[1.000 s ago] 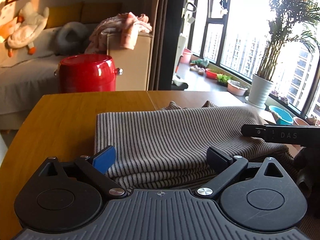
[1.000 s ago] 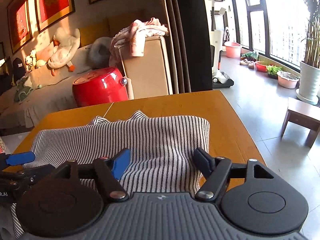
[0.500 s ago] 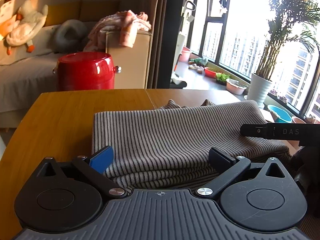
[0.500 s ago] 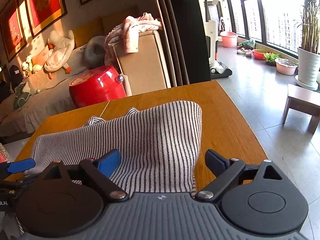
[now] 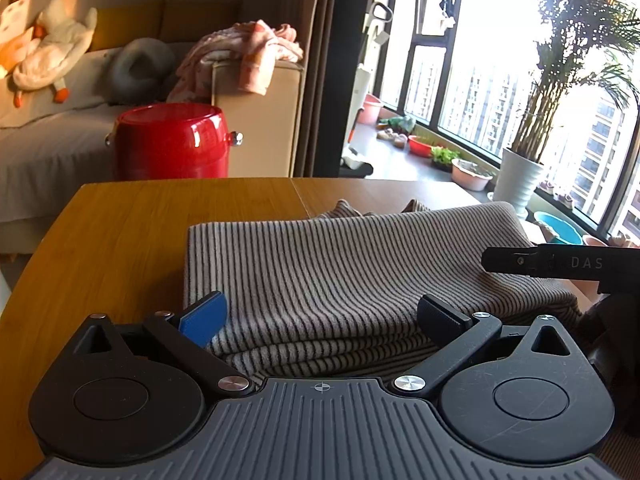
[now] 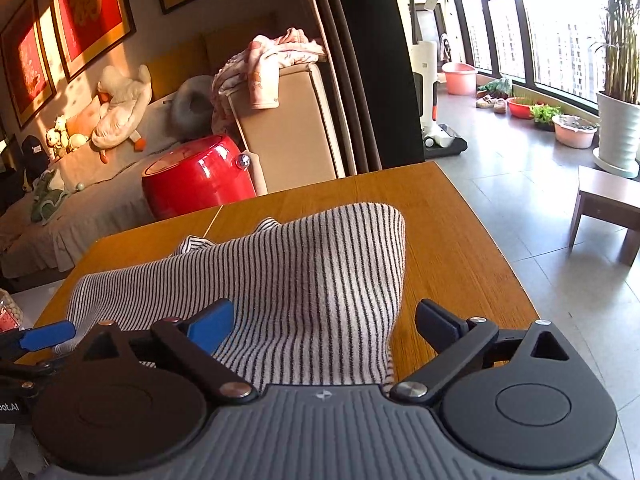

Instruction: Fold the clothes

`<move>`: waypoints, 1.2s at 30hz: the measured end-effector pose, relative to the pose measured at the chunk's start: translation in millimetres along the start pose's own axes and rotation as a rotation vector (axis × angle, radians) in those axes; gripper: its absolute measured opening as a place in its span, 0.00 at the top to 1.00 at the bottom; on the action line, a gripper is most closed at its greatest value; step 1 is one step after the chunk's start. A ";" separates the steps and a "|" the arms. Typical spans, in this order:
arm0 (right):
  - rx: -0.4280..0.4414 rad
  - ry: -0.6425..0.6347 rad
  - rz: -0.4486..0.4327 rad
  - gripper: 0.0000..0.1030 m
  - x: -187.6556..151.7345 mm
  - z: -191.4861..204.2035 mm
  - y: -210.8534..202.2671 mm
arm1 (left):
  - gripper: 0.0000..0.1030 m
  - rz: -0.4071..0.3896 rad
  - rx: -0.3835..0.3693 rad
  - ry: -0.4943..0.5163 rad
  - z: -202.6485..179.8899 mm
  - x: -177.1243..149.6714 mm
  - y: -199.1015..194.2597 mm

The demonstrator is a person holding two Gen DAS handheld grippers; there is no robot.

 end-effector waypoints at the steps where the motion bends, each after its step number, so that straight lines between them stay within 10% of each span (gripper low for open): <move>1: 0.001 0.001 0.000 0.04 0.0 0.0 -0.1 | 0.00 0.000 0.000 0.000 0.1 0.0 0.0; 16: -0.003 -0.102 -0.110 0.04 69.0 23.3 -42.5 | 0.00 0.002 -0.020 -0.025 3.7 -1.1 -0.2; 26: -0.075 -0.244 0.162 0.25 78.8 58.4 82.9 | 0.00 0.001 -0.031 -0.037 4.9 -1.9 -0.8; 36: -0.073 -0.281 0.146 0.87 59.7 70.2 75.2 | 0.00 0.003 -0.046 -0.053 6.6 -0.8 -3.0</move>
Point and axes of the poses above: each gripper's, at about its wrist camera, not at the fingertips, and y roughly the way its jaws point, z to its left, x to its top, the point moved 10 cm from there along y, roughly the way its jaws point, and after that the axes turned 10 degrees about z, right-handed, at the moved point
